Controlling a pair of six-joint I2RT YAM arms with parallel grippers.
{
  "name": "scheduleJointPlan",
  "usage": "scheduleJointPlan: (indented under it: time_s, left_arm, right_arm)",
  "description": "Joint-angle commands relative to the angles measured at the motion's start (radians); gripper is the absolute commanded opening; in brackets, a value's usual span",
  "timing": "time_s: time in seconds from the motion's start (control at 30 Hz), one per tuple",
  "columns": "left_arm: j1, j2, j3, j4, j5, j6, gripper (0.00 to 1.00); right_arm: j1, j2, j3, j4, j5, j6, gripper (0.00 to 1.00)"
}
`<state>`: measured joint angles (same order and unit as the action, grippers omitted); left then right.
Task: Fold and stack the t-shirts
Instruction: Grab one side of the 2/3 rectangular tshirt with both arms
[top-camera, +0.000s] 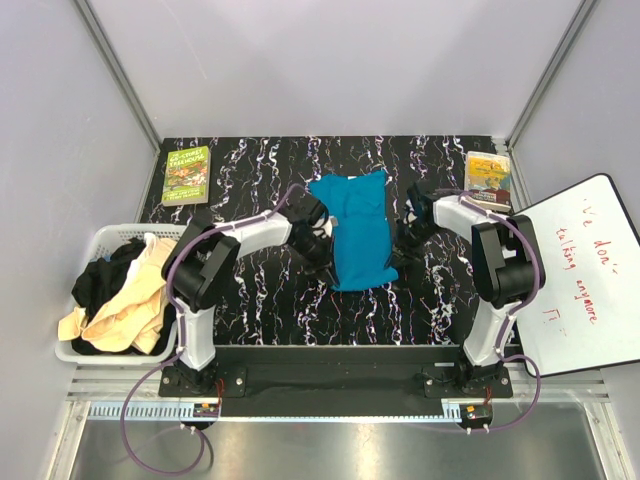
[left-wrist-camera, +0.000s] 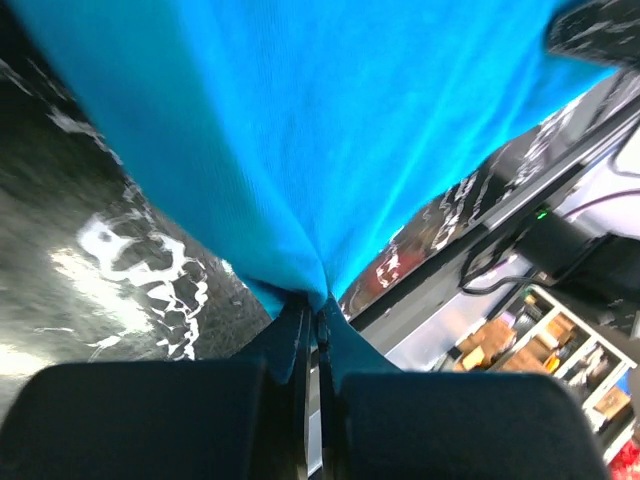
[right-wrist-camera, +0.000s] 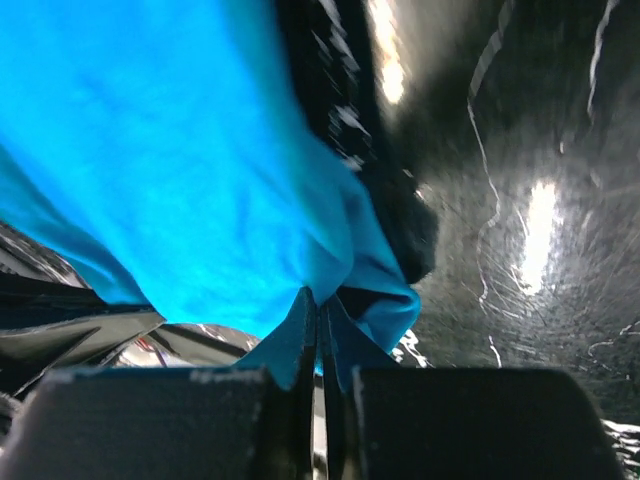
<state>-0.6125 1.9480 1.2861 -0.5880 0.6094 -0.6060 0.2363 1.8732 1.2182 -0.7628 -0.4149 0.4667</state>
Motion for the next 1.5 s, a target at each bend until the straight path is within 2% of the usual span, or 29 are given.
scheduleJointPlan:
  time_s: [0.0, 0.07, 0.1, 0.13, 0.2, 0.23, 0.27, 0.37, 0.47, 0.57, 0.7, 0.9, 1.0, 1.03, 1.1, 1.13, 1.17, 1.2, 1.27, 1.47]
  left_arm:
    - [-0.016, -0.047, -0.05, -0.051, 0.009, 0.012, 0.0]
    - [-0.021, -0.058, -0.079, -0.07, 0.004, 0.012, 0.0]
    - [-0.03, -0.063, -0.093, -0.073, 0.004, 0.011, 0.0]
    - [-0.035, -0.069, -0.106, -0.073, 0.001, 0.009, 0.0]
    - [-0.049, -0.089, -0.14, -0.076, -0.017, 0.008, 0.34]
    - [-0.053, -0.098, -0.149, -0.076, -0.034, 0.008, 0.48]
    - [-0.056, -0.122, -0.163, -0.075, -0.049, 0.006, 0.69]
    - [-0.07, -0.173, -0.185, -0.069, -0.106, -0.006, 0.91]
    - [-0.073, -0.19, -0.202, -0.049, -0.135, -0.024, 0.93]
    - [-0.076, -0.182, -0.222, -0.012, -0.154, -0.047, 0.9]
    - [-0.079, -0.153, -0.234, 0.037, -0.169, -0.074, 0.81]
    - [-0.079, -0.107, -0.215, 0.108, -0.18, -0.113, 0.72]
    - [-0.081, -0.083, -0.191, 0.125, -0.184, -0.12, 0.62]
    - [-0.079, -0.069, -0.177, 0.131, -0.192, -0.121, 0.57]
    - [-0.081, -0.051, -0.162, 0.136, -0.189, -0.121, 0.35]
    - [-0.079, -0.037, -0.15, 0.136, -0.189, -0.118, 0.27]
    - [-0.081, -0.034, -0.145, 0.136, -0.191, -0.117, 0.05]
    - [-0.079, -0.032, -0.142, 0.136, -0.192, -0.115, 0.0]
    - [-0.079, -0.04, -0.142, 0.134, -0.189, -0.106, 0.0]
    - [-0.081, -0.141, -0.16, 0.05, -0.189, -0.069, 0.0]
  right_arm:
    - [-0.002, -0.016, -0.054, -0.039, -0.053, -0.03, 0.02]
    - [-0.002, -0.022, -0.088, -0.043, -0.062, -0.036, 0.04]
    - [-0.002, -0.023, -0.104, -0.044, -0.064, -0.043, 0.23]
    - [-0.002, -0.038, -0.114, -0.044, -0.064, -0.049, 0.33]
    - [-0.002, -0.065, -0.127, -0.046, -0.047, -0.06, 0.51]
    - [0.0, -0.104, -0.131, -0.047, -0.038, -0.062, 0.61]
    - [-0.002, -0.129, -0.132, -0.049, -0.019, -0.063, 0.65]
    - [-0.002, -0.207, -0.135, -0.053, 0.007, -0.051, 0.7]
    - [-0.002, -0.227, -0.152, -0.056, 0.011, -0.033, 0.72]
    - [-0.002, -0.2, -0.21, -0.05, 0.01, -0.017, 0.7]
    - [-0.002, -0.169, -0.266, -0.032, 0.027, -0.01, 0.69]
    - [-0.002, -0.164, -0.336, 0.043, 0.021, 0.019, 0.67]
    - [-0.003, -0.154, -0.362, 0.117, -0.016, 0.058, 0.63]
    - [-0.002, -0.152, -0.365, 0.134, -0.036, 0.065, 0.6]
    - [-0.002, -0.143, -0.373, 0.181, -0.051, 0.09, 0.52]
    - [-0.002, -0.143, -0.373, 0.194, -0.062, 0.093, 0.37]
    - [-0.002, -0.141, -0.373, 0.218, -0.068, 0.098, 0.31]
    - [-0.002, -0.147, -0.373, 0.224, -0.068, 0.099, 0.24]
    - [-0.002, -0.157, -0.367, 0.237, -0.073, 0.102, 0.12]
    - [-0.002, -0.261, -0.342, 0.169, -0.09, 0.099, 0.04]
